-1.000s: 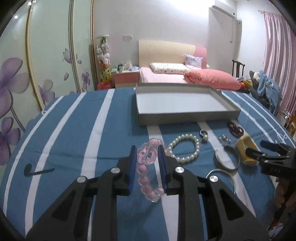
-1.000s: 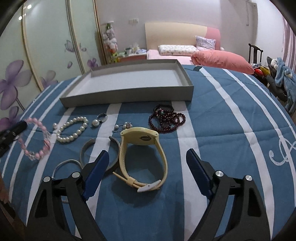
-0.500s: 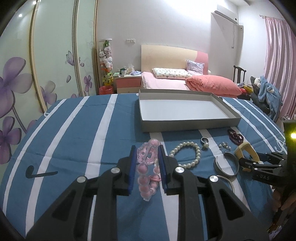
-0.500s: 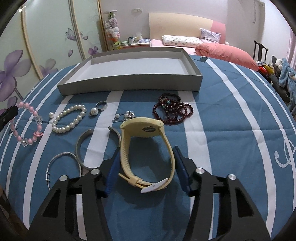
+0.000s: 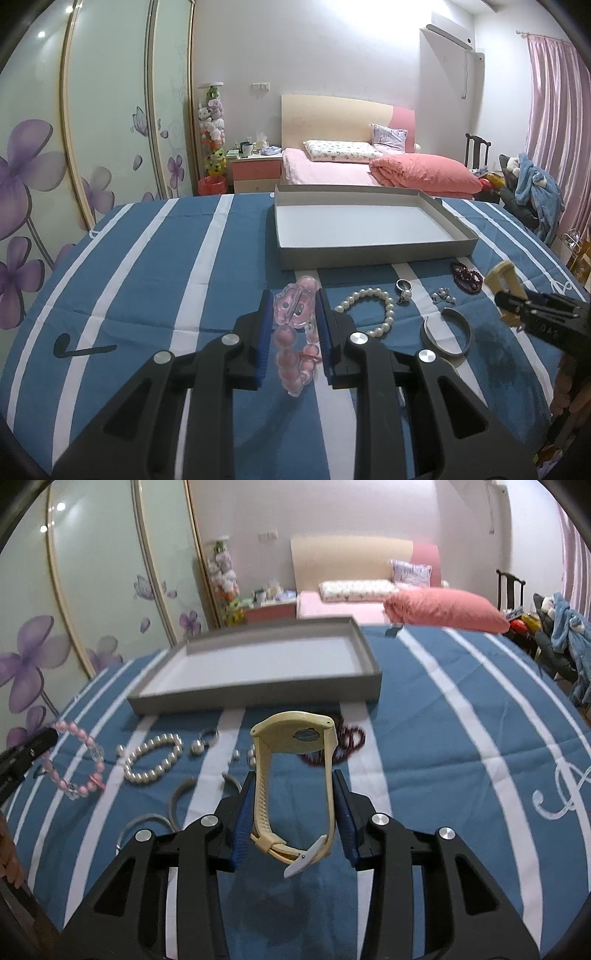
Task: Organize jewelry
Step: 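Lift the pink bracelet with the left tool while the right tool grasps the yellow watch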
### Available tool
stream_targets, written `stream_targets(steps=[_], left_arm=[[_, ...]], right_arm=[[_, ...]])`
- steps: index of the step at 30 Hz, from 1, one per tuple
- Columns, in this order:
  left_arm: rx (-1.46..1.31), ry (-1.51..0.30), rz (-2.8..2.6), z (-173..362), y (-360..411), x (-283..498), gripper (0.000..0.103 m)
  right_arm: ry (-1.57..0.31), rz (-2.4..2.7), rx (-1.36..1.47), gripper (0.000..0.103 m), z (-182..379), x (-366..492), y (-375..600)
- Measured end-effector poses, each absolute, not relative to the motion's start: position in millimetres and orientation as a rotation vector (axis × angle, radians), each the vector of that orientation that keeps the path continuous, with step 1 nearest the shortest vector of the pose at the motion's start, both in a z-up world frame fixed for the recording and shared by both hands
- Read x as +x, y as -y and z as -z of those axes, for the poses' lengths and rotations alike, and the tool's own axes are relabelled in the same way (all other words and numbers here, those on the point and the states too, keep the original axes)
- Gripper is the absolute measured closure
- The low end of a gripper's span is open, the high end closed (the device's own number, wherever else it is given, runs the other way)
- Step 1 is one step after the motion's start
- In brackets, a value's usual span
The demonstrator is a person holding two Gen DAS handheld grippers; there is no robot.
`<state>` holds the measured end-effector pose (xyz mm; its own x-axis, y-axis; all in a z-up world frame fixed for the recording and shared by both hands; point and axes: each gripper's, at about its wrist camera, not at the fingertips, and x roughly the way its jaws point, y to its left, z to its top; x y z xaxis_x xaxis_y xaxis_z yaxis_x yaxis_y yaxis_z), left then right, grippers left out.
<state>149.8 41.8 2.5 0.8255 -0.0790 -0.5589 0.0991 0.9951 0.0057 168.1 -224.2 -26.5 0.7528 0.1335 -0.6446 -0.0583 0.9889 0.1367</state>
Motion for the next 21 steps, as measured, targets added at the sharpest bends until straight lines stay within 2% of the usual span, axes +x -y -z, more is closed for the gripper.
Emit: stream_targets(steps=[21], left_arm=[[0.067,-0.445,0.020,-45.1,-13.6,160.3,0.080]], right_arm=[[-0.344,-0.066,0.065,0.062,-40.1,162.5,226.2]])
